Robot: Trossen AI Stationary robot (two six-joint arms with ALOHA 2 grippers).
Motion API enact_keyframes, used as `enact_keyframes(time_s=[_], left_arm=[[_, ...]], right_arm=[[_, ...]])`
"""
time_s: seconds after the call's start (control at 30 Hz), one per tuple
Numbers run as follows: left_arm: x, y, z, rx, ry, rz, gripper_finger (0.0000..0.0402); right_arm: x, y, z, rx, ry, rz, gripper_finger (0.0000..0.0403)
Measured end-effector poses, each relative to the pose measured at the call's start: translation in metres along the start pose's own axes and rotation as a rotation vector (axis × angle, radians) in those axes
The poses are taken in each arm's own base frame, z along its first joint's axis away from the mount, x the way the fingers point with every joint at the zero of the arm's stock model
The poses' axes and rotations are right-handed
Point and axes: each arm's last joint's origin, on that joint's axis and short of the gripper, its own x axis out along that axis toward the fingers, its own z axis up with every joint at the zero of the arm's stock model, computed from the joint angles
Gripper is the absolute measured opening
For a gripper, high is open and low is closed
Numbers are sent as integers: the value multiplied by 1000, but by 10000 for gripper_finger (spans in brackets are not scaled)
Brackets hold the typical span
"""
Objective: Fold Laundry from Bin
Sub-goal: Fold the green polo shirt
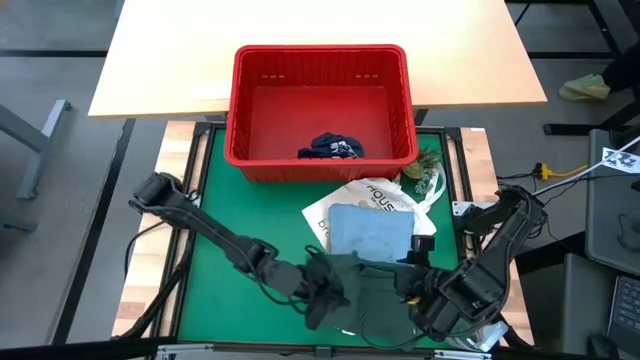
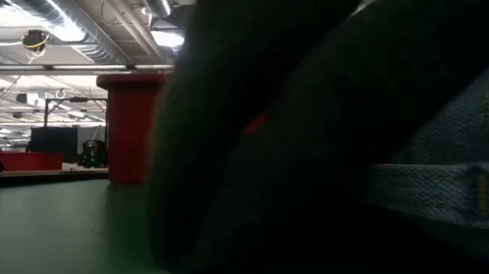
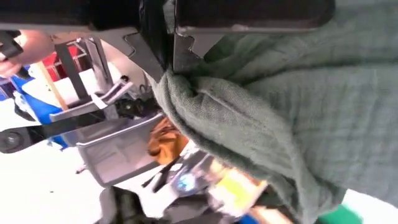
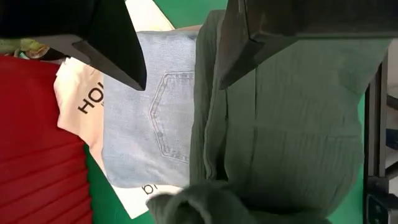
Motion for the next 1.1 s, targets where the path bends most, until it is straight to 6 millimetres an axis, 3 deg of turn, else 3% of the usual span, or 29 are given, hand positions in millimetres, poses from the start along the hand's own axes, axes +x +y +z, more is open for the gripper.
enact_keyframes(time_s=[0.23,0.37,0.53,0.83,1.1], left_arm=[[35,-26,20,116,-33,-108,0],[58,-33,19,188,-10,-152,0],[85,-12,2,174,70,-103,0],[115,28,-6,89,79,-26,5],[127,35,-13,132,23,-89,10]], right_arm=[[0,0,0,-9,-1,-2,198],[0,0,0,-9,-2,-1,198],[0,0,0,-9,5,6,198],[0,0,0,-26,6,5,198],[0,0,0,-28,4,8,198]])
